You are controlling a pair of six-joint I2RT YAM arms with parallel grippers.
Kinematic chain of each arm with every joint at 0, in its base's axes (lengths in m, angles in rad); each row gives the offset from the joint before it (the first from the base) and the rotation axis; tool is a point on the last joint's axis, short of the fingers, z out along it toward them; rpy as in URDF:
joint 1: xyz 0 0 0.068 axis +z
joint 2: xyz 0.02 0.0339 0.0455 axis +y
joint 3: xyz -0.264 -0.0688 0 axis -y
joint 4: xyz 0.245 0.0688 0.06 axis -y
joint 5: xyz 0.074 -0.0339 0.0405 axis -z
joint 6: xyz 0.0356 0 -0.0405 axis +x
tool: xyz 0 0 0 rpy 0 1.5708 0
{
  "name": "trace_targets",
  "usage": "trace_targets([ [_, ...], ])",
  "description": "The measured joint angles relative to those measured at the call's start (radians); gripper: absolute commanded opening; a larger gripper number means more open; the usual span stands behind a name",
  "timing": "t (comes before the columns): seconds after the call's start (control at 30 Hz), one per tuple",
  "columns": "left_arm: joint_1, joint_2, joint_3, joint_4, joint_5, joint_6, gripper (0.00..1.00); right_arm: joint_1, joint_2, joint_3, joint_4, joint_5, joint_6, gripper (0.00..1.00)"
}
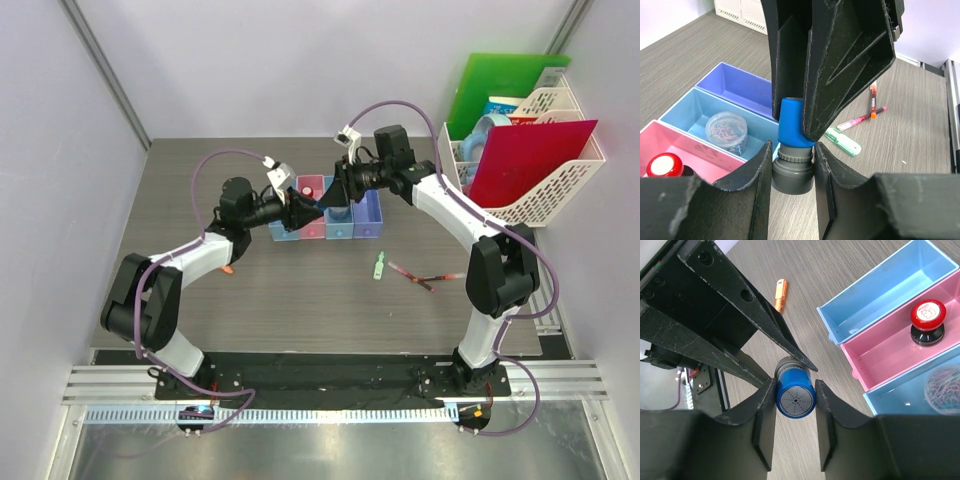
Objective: Sort the stationery into containers
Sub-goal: Place the stationery in the storage box.
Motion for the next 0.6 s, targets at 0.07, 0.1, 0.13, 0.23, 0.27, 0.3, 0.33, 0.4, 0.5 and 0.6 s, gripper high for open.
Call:
trace_targets([
  [0.07,0.0,0.0,0.0,-0.003,0.0,0.007,0.0,0.002,-0.001,0.0,-0.001,0.008,-0.002,0.17],
  [0.1,0.0,0.001,0.0,-0.005,-0.001,0.009,0.0,0.003,-0.002,0.0,-0.002,0.01,-0.003,0.15],
  [0.13,0.0,0.001,0.0,-0.006,-0.002,0.011,0.03,0.004,-0.002,0.0,-0.002,0.011,-0.005,0.1],
  [0.23,0.0,0.005,0.001,-0.007,-0.002,0.015,0.17,0.006,-0.002,0.0,-0.002,0.021,-0.008,0.07],
  [0.27,0.0,0.006,0.001,-0.007,-0.002,0.017,0.28,0.008,-0.002,0.0,-0.003,0.024,-0.008,0.08],
  [0.3,0.0,0.007,0.001,-0.007,-0.002,0.019,0.42,0.01,-0.002,0.0,-0.003,0.027,-0.009,0.07],
  [0.33,0.0,0.008,0.003,-0.01,-0.002,0.022,0.66,0.013,-0.002,0.0,-0.005,0.031,-0.009,0.07],
  [0.4,0.0,0.011,0.009,-0.025,-0.002,0.03,0.76,0.018,-0.002,0.0,-0.007,0.044,-0.01,0.07],
  [0.5,0.0,0.011,0.016,-0.058,-0.003,0.04,1.0,0.022,-0.002,0.0,-0.008,0.061,-0.012,0.07],
  [0.6,0.0,0.01,0.02,-0.084,-0.003,0.037,1.0,0.026,-0.002,0.0,-0.009,0.074,-0.012,0.06],
])
